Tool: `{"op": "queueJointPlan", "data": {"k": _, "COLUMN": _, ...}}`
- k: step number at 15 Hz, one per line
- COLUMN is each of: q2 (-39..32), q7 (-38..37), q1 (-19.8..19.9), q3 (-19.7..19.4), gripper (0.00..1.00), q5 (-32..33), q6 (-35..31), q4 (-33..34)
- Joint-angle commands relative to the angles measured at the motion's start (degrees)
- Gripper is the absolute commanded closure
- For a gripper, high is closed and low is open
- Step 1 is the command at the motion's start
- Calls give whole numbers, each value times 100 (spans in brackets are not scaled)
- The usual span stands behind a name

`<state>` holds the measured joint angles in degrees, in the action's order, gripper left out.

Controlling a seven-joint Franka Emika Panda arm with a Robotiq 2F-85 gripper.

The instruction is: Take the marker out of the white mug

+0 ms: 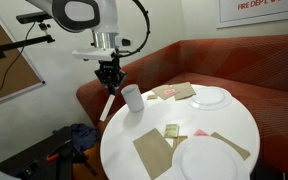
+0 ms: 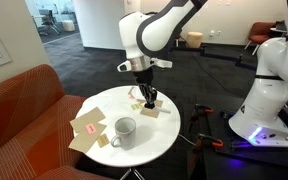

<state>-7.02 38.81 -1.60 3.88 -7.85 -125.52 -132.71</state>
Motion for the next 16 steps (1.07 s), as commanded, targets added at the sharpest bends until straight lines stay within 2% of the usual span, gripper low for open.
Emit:
{"op": "queueJointPlan", "data": {"k": 1, "q2": -134, "q7": -443, "q1": 120, "q3": -48, "gripper": 95, "q5": -230, "q6": -4, "q4": -63}}
{"op": "queueJointPlan", "data": {"k": 12, "q2": -437, "q7": -1833, "q1": 298, "q3": -237, "gripper": 95, "q5": -40, "q6": -508, "q4": -185}}
{"op": "queueJointPlan", "data": {"k": 16, "q2": -752, "q7": -2103, "q1": 318, "q3": -297, "gripper": 95, "q5": 115, "q6": -1117, "q4": -138}}
